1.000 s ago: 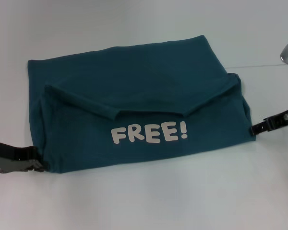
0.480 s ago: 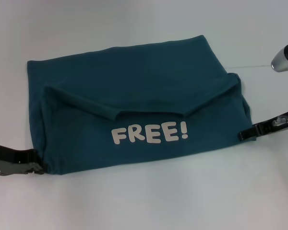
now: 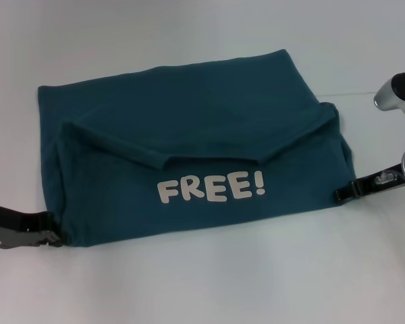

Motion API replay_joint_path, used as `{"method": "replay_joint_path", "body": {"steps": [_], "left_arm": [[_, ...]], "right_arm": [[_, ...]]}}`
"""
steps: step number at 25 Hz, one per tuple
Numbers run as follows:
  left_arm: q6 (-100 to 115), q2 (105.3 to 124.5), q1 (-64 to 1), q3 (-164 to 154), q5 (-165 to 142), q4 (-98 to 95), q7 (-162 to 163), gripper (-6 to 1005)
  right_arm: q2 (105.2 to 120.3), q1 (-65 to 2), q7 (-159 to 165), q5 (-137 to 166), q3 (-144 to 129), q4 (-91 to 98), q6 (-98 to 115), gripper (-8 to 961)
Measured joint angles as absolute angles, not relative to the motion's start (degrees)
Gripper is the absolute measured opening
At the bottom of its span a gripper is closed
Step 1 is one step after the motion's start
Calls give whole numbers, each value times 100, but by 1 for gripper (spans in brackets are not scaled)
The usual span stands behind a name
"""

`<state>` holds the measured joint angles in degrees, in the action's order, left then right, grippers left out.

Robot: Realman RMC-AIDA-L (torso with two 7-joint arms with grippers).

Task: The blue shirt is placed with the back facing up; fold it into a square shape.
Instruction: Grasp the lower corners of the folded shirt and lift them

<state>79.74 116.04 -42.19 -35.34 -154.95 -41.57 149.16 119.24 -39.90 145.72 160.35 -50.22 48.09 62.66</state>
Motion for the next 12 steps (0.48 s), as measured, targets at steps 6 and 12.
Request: {"method": "replay_joint_path", "body": {"steps": [6, 12], "left_arm": [[7971, 11604, -4186, -3533, -15491, -4157, 14904, 33], [7973, 11608, -4154, -3507, -15486, -4157, 14852, 34]], "right_arm": [[11951, -3992, 14495, 15916, -5045, 4782, 6122, 587], [11927, -4000, 14367, 15739, -5035, 4831, 6201, 332]]}}
